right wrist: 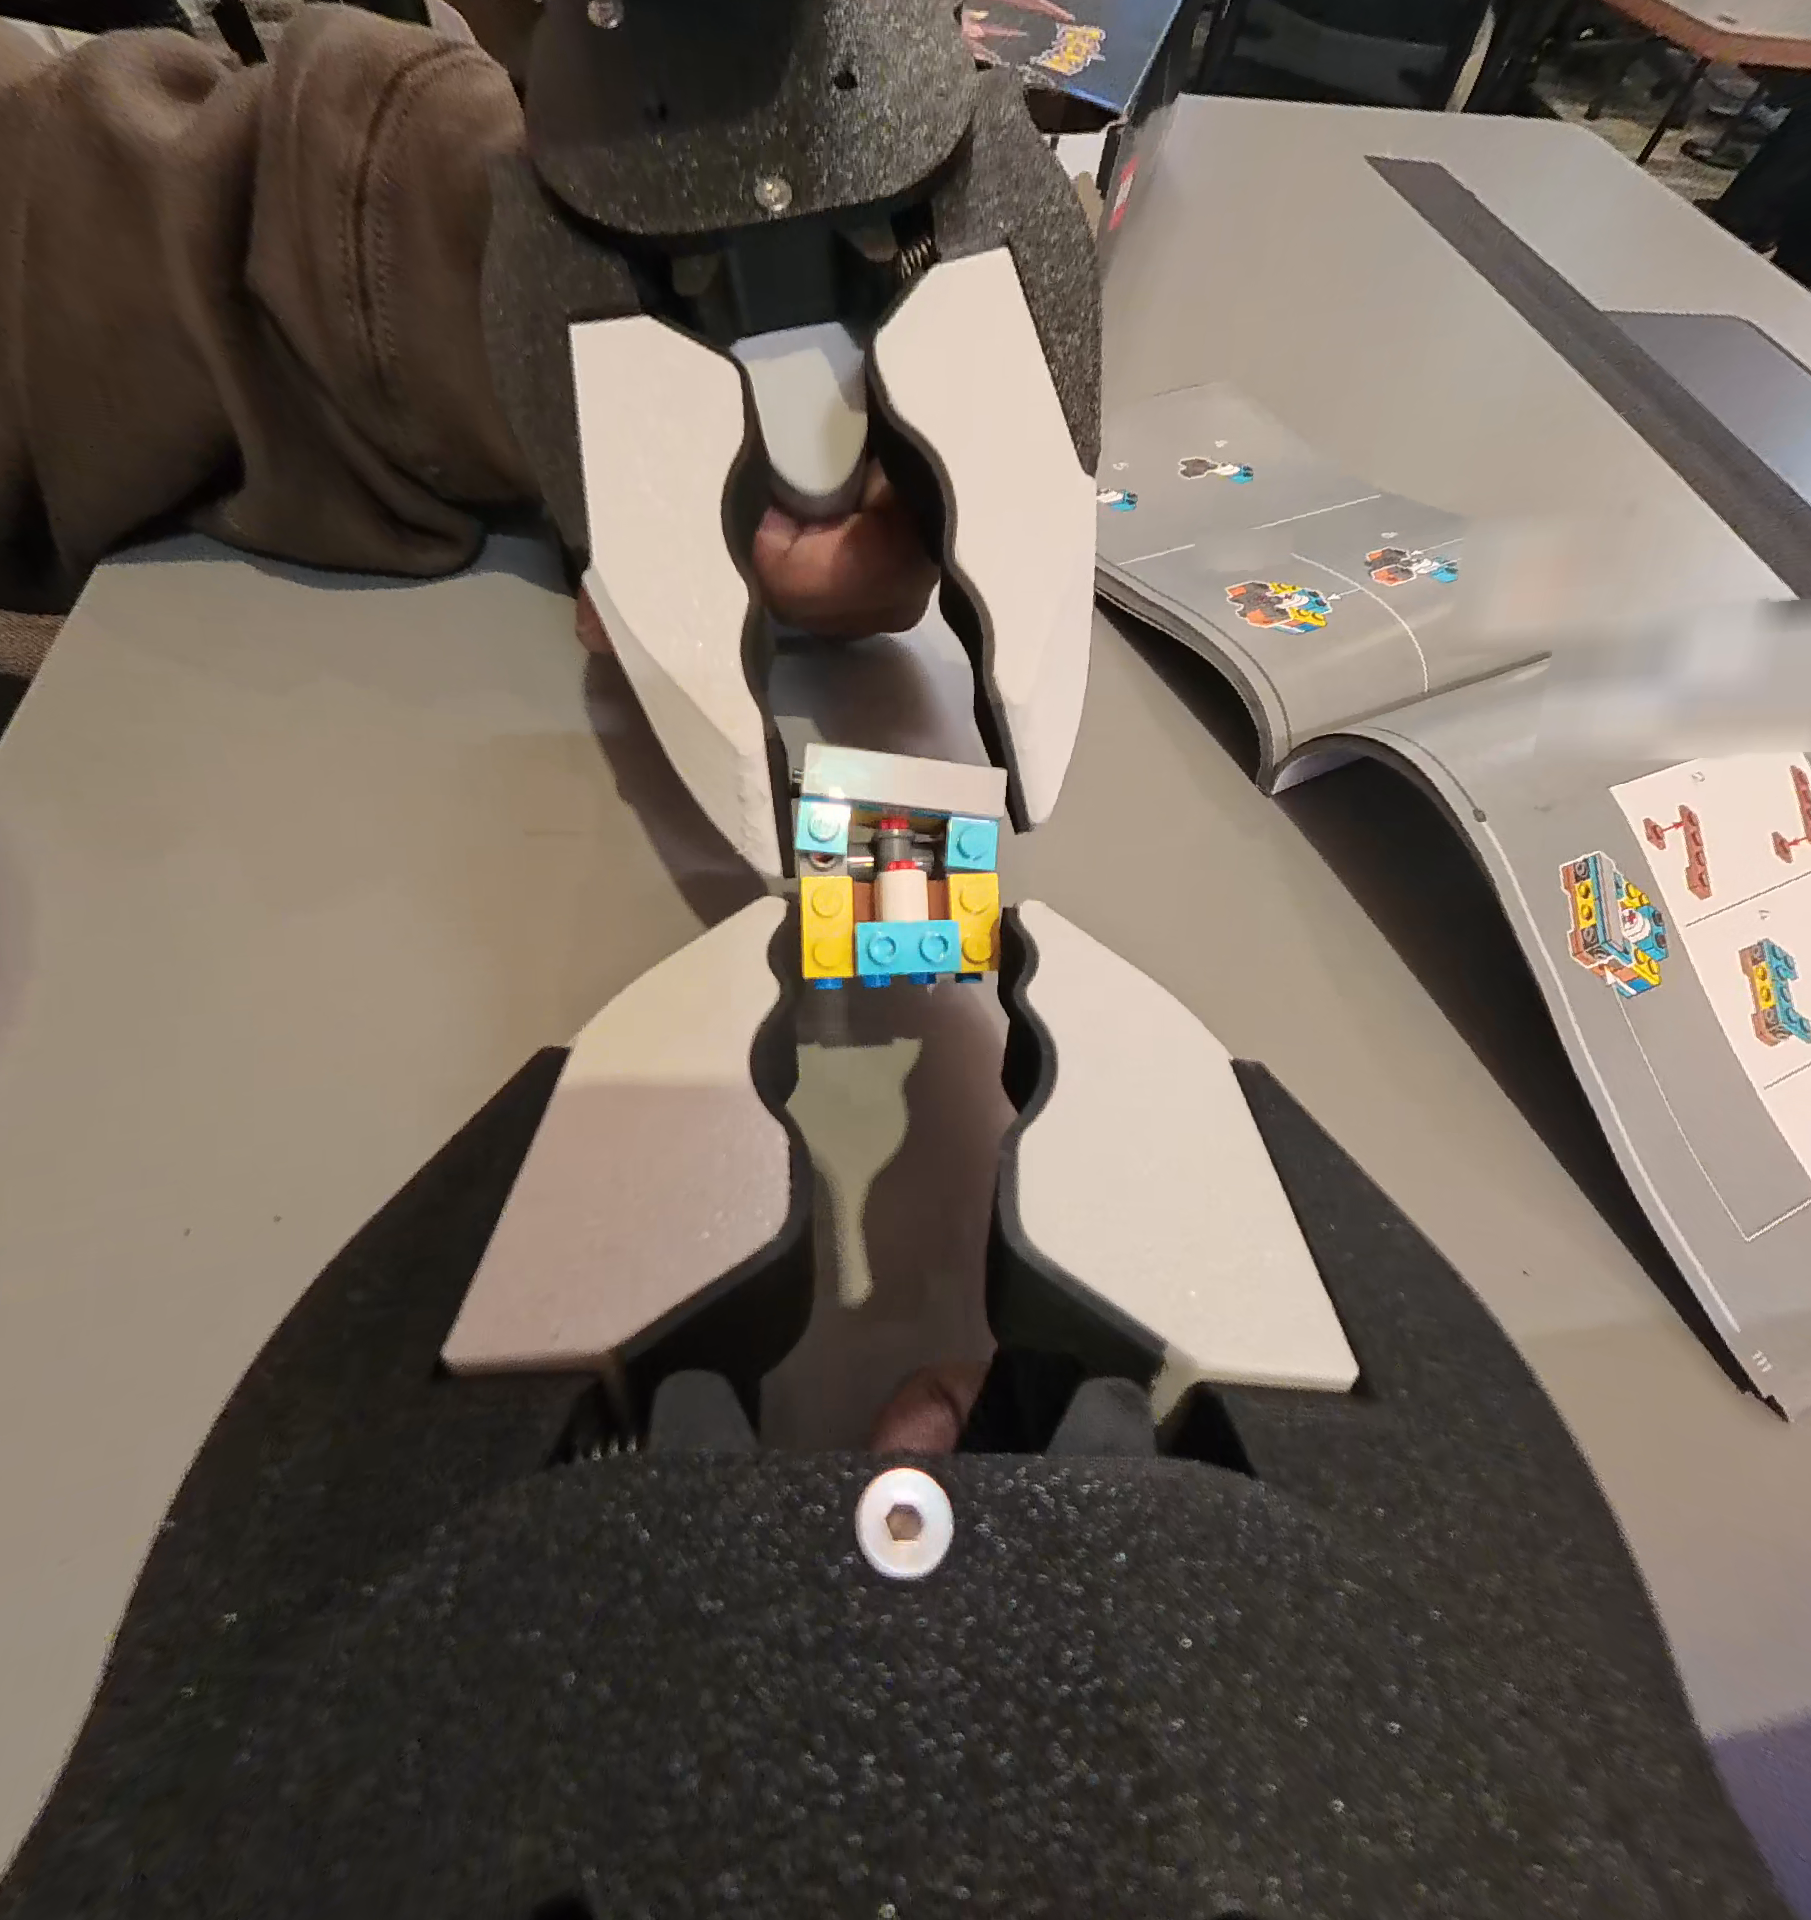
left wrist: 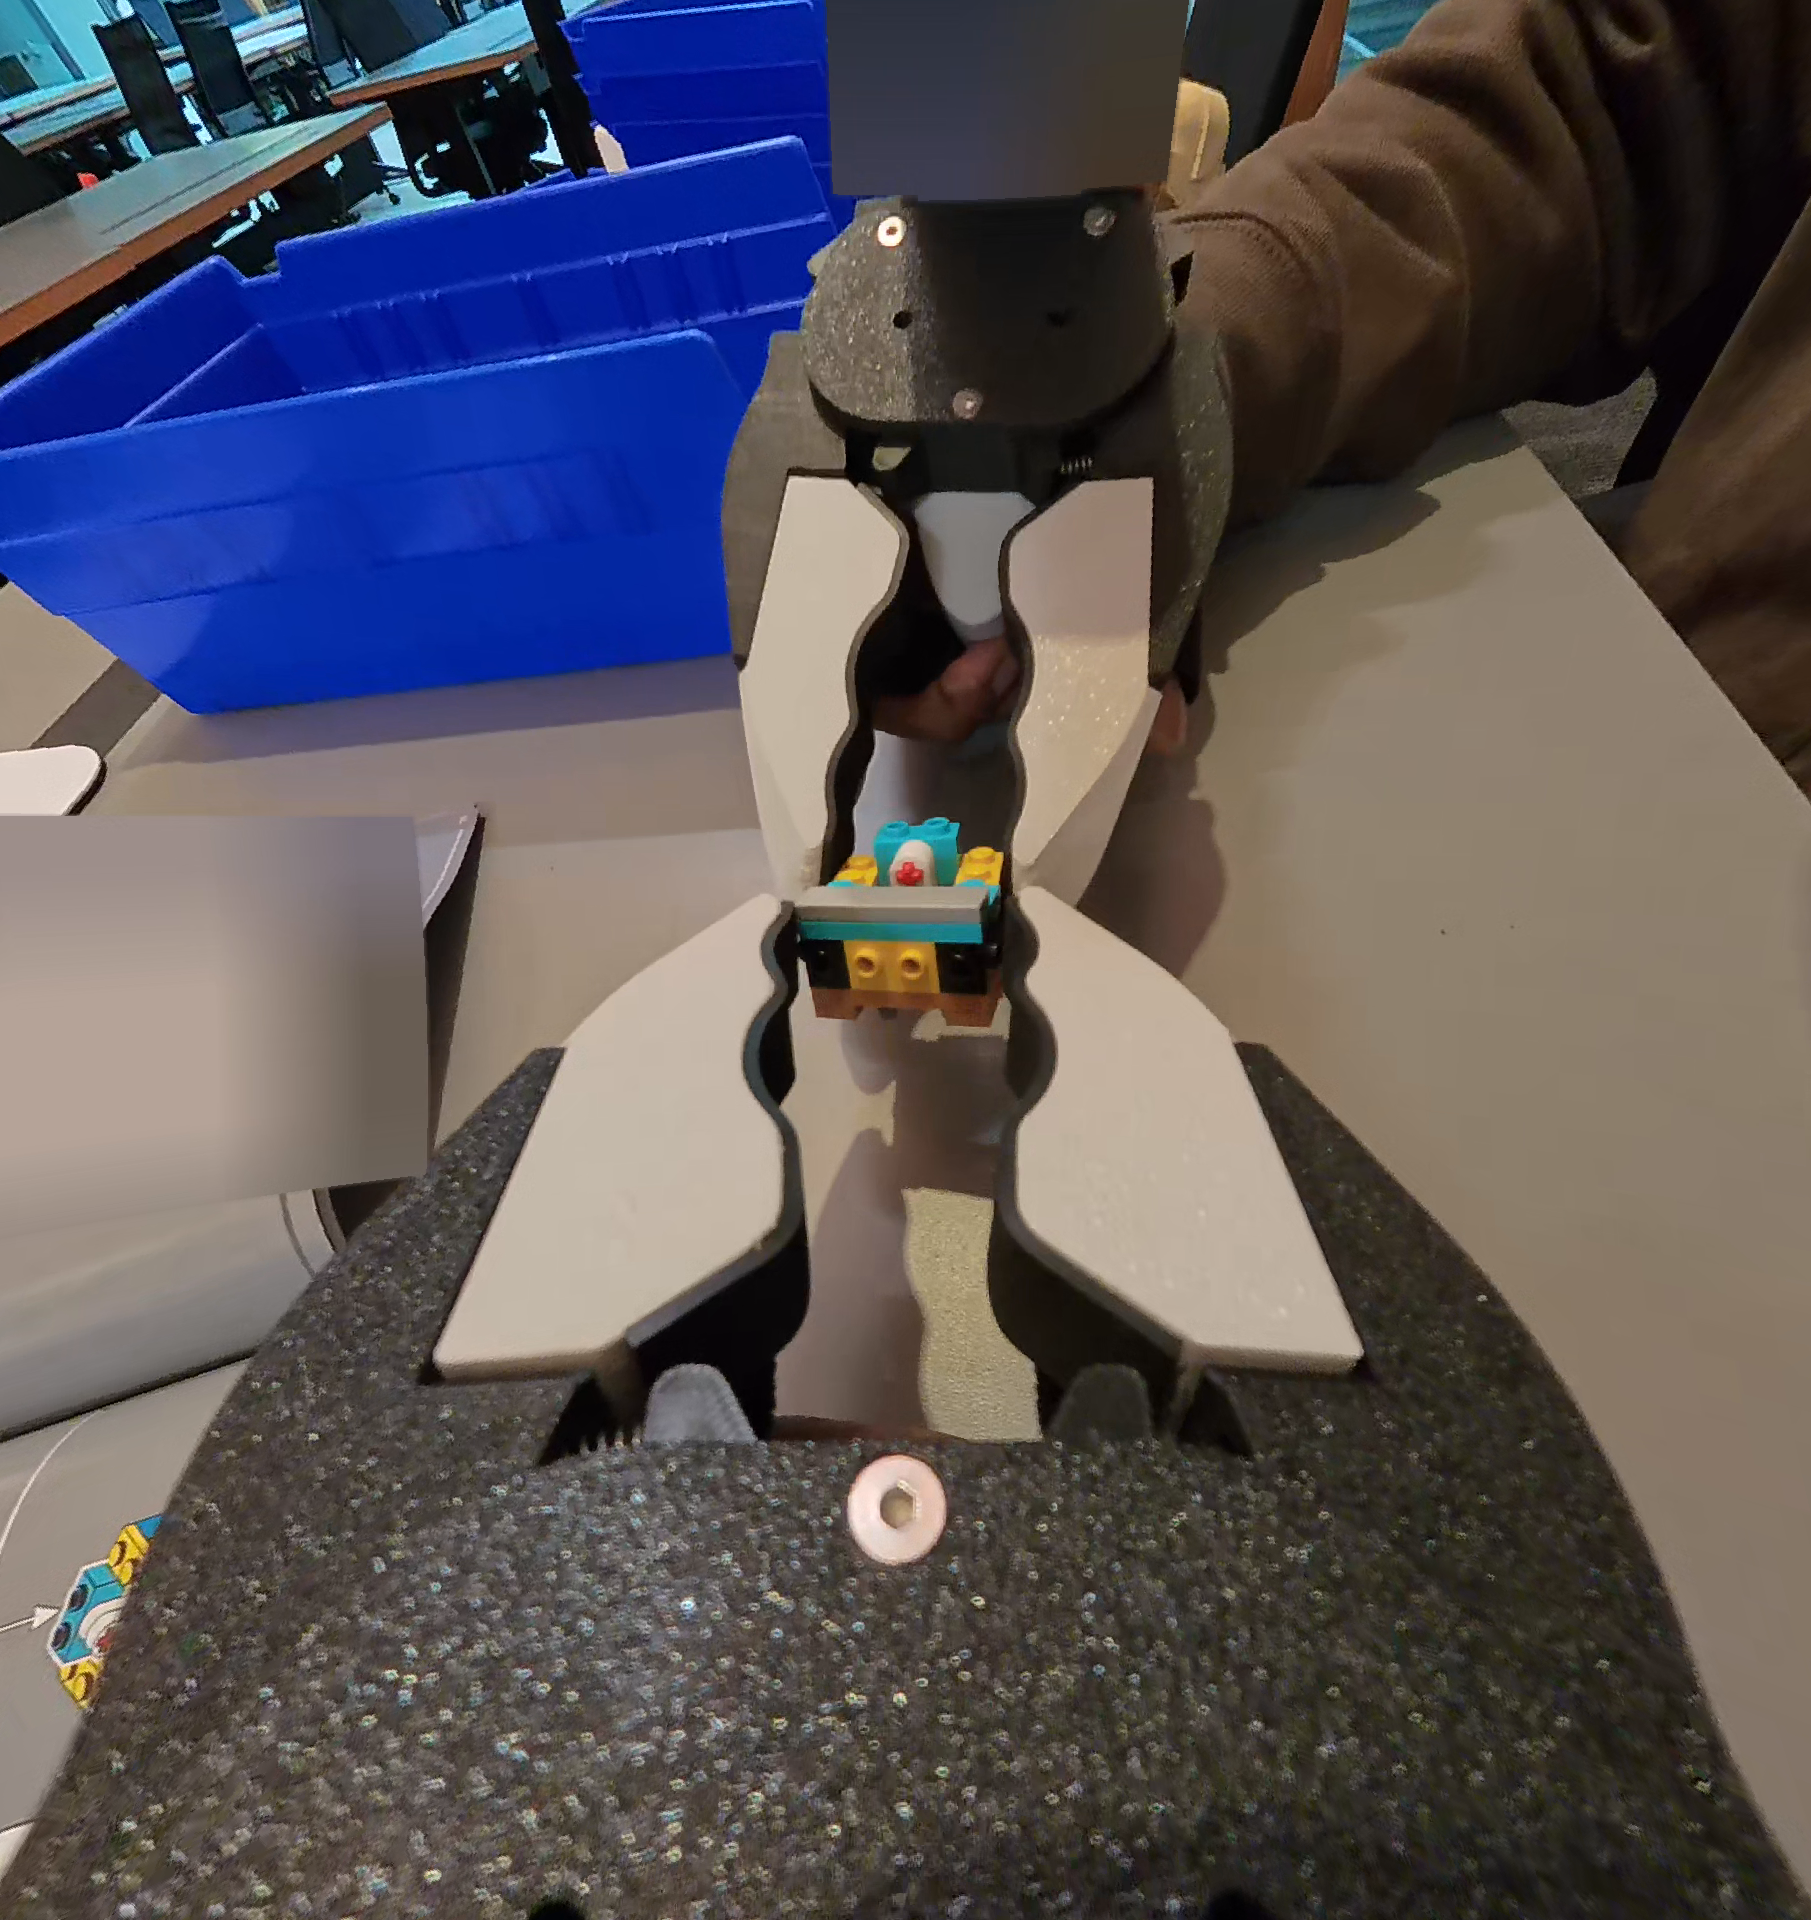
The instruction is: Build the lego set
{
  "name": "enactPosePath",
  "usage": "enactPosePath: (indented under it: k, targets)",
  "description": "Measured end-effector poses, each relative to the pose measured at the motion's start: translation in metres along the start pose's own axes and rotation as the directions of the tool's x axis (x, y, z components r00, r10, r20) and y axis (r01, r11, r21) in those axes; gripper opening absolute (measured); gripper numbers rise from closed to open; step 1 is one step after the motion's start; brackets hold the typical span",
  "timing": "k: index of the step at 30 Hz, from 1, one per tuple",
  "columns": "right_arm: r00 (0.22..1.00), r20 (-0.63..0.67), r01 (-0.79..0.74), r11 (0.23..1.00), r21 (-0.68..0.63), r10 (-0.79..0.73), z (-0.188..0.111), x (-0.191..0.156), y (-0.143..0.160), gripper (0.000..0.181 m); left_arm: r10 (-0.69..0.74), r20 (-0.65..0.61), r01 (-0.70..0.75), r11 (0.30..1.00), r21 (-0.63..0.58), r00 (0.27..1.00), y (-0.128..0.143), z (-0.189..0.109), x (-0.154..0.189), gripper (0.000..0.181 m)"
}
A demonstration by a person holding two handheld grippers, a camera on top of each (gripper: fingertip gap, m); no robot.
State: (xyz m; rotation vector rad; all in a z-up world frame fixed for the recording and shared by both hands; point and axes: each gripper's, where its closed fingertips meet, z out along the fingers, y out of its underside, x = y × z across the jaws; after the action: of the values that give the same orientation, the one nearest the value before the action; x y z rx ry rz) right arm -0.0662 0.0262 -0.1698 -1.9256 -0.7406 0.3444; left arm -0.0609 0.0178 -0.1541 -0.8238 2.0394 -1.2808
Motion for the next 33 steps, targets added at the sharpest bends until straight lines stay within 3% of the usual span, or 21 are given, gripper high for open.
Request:
enactPosePath:
  k: [21, 33]
  targets:
    - [0.995, 0.004, -0.096, 0.995, 0.023, 0.096, -0.0027, 0.0068, -0.0006, 0.036, 0.043, 0.08, -0.042, 0.999, -0.012, 0.996, -0.0026, 0.0016, -0.007, 0.038]
    - [0.996, 0.035, -0.081, 0.996, 0.042, 0.08, -0.0035, 0.0001, -0.004, 0.036, 0.0, 0.033, 0.0, 1.0, 0.006, 0.999, -0.0048, 0.0007, -0.001, 0.038]
